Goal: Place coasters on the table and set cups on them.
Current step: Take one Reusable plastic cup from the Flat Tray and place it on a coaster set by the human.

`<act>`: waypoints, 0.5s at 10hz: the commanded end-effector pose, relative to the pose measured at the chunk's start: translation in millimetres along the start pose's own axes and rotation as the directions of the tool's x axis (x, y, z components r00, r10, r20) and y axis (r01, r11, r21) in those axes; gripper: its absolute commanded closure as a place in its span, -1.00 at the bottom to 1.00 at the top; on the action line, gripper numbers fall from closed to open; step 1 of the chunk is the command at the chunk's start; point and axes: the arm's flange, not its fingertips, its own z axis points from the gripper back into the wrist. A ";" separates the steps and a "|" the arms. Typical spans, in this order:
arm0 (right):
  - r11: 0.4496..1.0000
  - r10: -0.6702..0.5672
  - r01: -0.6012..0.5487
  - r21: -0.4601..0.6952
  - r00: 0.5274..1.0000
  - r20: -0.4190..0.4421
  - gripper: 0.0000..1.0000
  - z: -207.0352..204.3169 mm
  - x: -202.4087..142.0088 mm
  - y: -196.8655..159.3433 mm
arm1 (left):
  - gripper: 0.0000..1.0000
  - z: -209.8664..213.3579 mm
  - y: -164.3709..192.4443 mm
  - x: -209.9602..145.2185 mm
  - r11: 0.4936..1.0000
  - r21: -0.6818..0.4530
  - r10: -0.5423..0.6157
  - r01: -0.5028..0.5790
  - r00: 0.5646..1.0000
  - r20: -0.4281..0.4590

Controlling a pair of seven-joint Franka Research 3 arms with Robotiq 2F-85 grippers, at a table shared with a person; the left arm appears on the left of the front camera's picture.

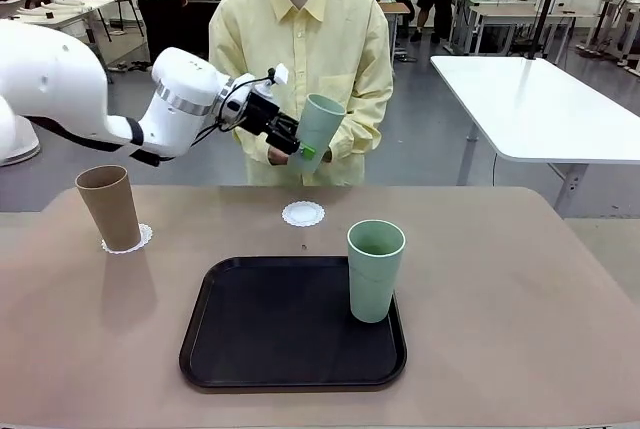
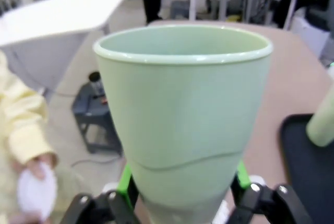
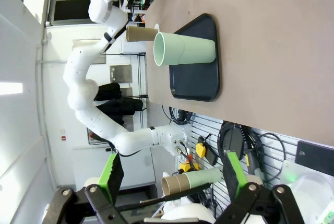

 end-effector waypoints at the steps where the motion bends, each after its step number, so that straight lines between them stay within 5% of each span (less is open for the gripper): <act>1: 1.000 0.020 -0.020 0.019 1.000 0.000 -1.00 0.1 1.5 -0.7 | -0.66 21.1 -118.6 -31.5 0.997 0.066 -0.033 0.029 0.997 0.068; 2: 1.000 0.020 -0.020 0.019 1.000 0.000 -1.00 0.1 1.5 -0.7 | -0.66 19.2 -121.2 -33.7 0.996 0.077 -0.052 0.046 0.996 0.076; 3: 1.000 0.020 -0.020 0.019 1.000 0.000 -1.00 0.1 1.5 -0.7 | -0.66 3.7 -30.3 -13.5 1.000 0.026 0.008 -0.008 1.000 0.019; 5: 1.000 0.020 -0.020 0.019 1.000 0.000 -1.00 0.1 1.5 -0.7 | -0.66 3.7 -30.3 -13.5 1.000 0.026 0.008 -0.008 1.000 0.019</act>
